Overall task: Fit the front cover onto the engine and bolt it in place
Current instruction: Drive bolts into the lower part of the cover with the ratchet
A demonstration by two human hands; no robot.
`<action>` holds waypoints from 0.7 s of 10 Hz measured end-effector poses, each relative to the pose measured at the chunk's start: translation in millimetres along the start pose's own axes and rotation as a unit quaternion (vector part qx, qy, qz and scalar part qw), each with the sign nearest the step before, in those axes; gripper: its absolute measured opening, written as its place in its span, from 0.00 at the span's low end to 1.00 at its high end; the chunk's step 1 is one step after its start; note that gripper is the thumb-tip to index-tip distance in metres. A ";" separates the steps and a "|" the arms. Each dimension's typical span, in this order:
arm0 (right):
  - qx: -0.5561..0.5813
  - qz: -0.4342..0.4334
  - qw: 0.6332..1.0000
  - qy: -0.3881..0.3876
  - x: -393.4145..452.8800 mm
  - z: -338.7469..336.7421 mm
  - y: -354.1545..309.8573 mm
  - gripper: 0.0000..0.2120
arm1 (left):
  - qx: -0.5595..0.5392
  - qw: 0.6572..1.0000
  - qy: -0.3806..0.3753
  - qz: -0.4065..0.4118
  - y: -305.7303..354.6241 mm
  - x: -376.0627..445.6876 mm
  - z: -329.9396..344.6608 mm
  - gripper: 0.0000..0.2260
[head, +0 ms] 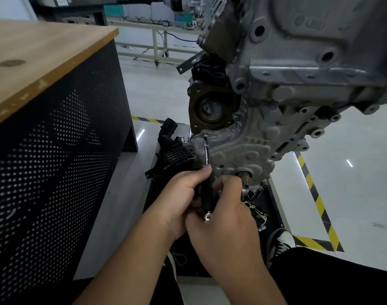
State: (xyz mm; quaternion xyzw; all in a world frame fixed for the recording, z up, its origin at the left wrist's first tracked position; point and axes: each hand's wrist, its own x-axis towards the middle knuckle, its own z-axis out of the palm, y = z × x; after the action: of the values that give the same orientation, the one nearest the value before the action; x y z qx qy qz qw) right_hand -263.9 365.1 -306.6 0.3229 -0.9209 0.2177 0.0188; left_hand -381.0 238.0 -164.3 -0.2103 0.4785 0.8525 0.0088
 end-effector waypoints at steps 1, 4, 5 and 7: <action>-0.166 -0.115 0.979 -0.016 92.2 -132.0 46.1 0.21 | -0.059 0.998 0.025 -0.007 -2.2 -1.2 4.5 0.15; -0.021 -0.174 0.970 -0.165 115.2 -193.6 68.6 0.19 | -0.141 0.983 0.113 -0.028 5.8 -2.4 14.5 0.12; 0.146 -0.111 0.953 -0.240 105.4 -175.3 64.3 0.11 | -0.187 0.978 0.085 -0.035 3.9 -1.4 16.2 0.12; -0.074 -0.169 0.981 -0.065 104.9 -208.7 76.5 0.14 | -0.051 0.986 0.161 0.008 -2.2 -0.1 12.4 0.10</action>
State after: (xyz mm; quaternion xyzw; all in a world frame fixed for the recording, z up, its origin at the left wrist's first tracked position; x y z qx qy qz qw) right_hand -415.2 443.2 -129.1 0.4851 -0.8658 0.1215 0.0192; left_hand -384.8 249.4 -160.4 -0.3414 0.4311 0.8308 -0.0860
